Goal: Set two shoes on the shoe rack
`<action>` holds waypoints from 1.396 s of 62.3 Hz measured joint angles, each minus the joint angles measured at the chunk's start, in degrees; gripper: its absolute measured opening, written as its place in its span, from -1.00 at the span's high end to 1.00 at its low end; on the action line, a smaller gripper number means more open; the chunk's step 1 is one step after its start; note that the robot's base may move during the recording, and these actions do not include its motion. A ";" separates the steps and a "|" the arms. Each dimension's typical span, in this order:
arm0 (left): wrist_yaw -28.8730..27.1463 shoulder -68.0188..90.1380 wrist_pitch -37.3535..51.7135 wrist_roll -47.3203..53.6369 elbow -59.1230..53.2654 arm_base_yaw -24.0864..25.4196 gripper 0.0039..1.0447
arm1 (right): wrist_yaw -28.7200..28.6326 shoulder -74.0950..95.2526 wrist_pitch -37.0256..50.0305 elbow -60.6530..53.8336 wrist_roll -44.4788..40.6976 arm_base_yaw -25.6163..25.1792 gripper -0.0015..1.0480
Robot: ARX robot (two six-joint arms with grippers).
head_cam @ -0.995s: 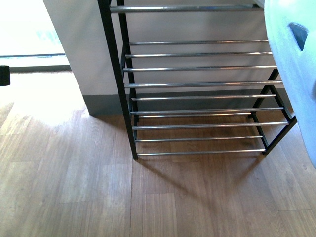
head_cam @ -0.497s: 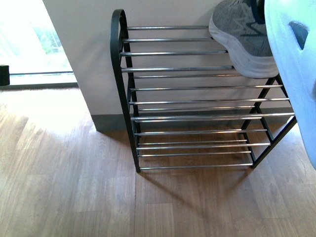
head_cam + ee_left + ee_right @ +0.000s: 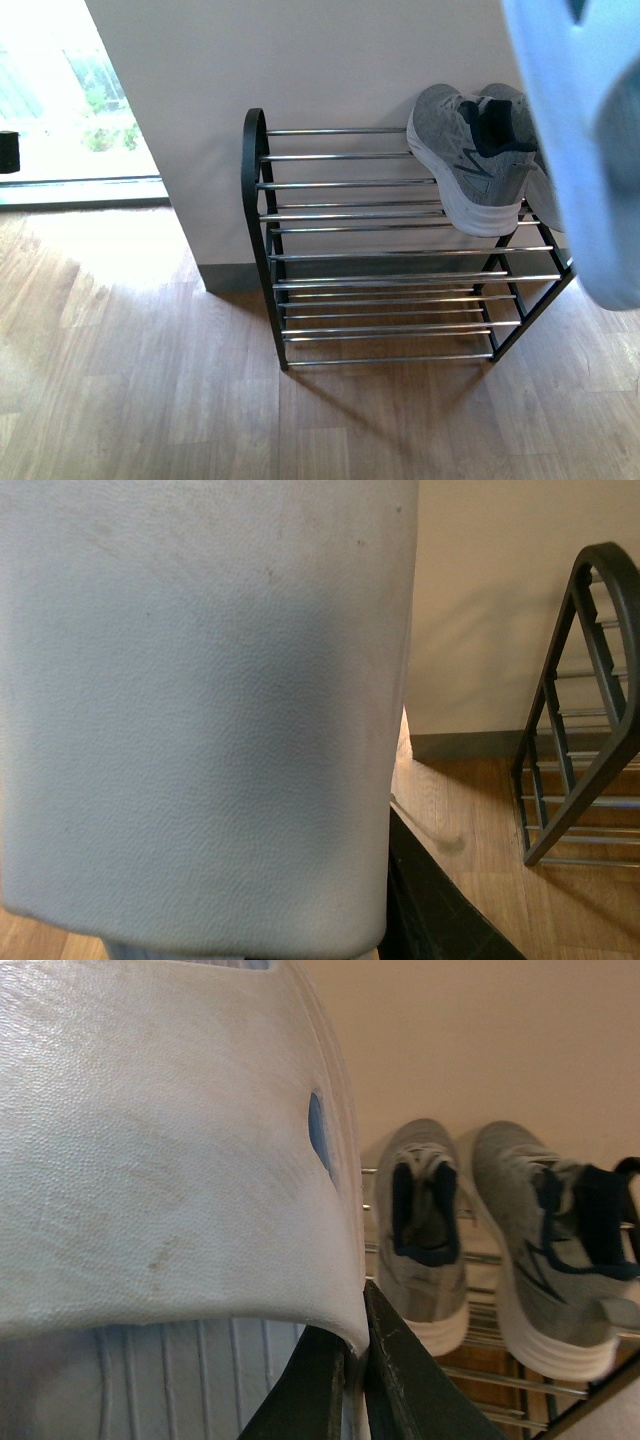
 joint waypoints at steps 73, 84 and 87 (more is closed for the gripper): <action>-0.04 0.00 0.00 0.00 0.00 0.00 0.97 | 32.33 69.18 -39.54 76.87 4.63 8.00 0.97; -0.02 0.00 0.00 0.00 0.00 0.00 0.97 | 34.47 69.37 -34.86 75.32 3.04 8.02 0.97; -0.11 0.00 0.00 0.00 0.00 0.00 0.97 | 33.97 69.11 -33.73 74.38 2.82 8.07 0.97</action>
